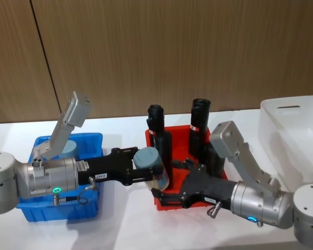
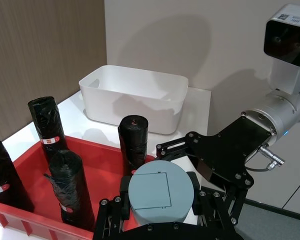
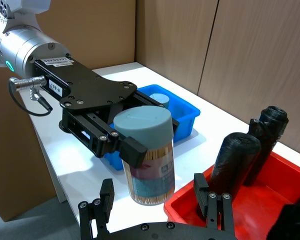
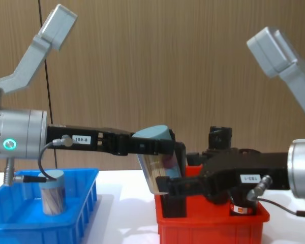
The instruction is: Pick the cotton swabs from the blue box and place them into the white box.
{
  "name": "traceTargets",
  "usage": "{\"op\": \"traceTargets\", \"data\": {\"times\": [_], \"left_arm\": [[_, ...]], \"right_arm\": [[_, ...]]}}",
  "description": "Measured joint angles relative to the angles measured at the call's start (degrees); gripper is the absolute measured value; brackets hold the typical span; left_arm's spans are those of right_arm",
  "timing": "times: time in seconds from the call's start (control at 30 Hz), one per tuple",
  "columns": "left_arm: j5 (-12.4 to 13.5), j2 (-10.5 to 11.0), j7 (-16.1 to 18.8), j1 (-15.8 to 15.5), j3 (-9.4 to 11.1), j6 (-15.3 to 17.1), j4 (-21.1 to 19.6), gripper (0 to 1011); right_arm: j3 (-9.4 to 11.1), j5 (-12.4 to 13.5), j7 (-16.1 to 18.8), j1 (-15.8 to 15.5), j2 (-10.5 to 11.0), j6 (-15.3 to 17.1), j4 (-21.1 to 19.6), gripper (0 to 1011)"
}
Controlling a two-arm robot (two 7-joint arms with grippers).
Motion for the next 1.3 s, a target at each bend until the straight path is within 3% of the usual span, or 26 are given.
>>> {"op": "traceTargets", "data": {"times": [0.83,1.07,1.3], "left_arm": [[0.0,0.0,0.0,0.0,0.0,0.0,0.0,670],[0.0,0.0,0.0,0.0,0.0,0.0,0.0,670],[0.0,0.0,-0.01,0.0,-0.01,-0.01,0.0,670]], "right_arm": [[-1.98,-0.75,1.19,3.67,-2.75,0.57,4.43,1002],[-2.28,-0.53,1.17,4.26,-3.09,0.61,5.12,863],[-2.48,-0.4,0.99,4.61,-3.22,0.63,5.52,656]]}}
